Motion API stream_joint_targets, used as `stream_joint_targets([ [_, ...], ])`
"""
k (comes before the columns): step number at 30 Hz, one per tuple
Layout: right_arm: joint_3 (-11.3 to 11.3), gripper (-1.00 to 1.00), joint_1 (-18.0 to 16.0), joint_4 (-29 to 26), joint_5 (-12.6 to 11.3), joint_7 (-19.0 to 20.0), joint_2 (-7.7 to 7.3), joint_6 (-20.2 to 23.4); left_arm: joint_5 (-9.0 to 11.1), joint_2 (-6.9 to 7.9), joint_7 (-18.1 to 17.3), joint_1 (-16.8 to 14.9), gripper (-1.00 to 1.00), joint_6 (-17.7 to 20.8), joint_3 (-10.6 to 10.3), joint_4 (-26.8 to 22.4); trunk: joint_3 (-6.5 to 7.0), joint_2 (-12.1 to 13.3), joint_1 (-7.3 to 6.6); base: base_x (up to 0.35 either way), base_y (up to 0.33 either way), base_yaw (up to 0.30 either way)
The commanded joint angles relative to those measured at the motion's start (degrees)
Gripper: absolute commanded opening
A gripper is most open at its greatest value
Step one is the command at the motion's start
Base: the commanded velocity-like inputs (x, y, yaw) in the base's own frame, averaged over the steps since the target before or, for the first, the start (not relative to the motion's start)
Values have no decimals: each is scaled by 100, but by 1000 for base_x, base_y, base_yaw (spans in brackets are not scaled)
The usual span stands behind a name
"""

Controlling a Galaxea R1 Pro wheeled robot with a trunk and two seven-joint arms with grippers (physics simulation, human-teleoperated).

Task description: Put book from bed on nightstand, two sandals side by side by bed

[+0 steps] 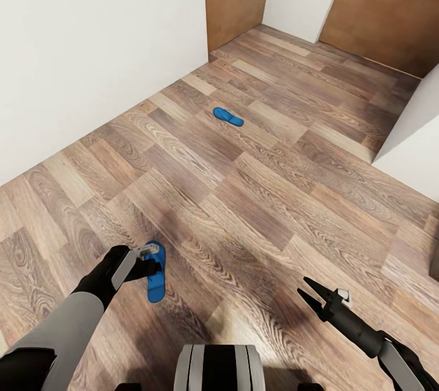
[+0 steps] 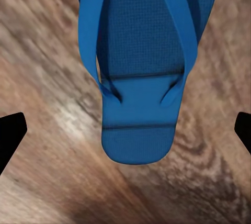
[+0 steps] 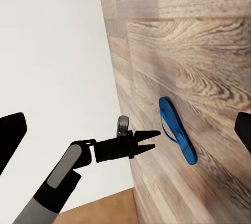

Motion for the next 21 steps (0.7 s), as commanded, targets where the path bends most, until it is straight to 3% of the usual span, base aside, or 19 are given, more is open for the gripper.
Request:
stream_joint_targets([
  [1,2,100,-1,0,-35,0,0,42,60,8,49,-1,100,16,-35,-9,-3,-1,-1,0,0,0],
  [11,3,100,-2,0,-34,0,3,42,60,-9,46,-1,100,-48,-24,-14,-3,-1,-1,0,0,0],
  [21,4,100,-2,0,-34,0,4,42,60,-17,55,-1,100,-581,-18,-10,-3,-1,-1,0,0,0],
])
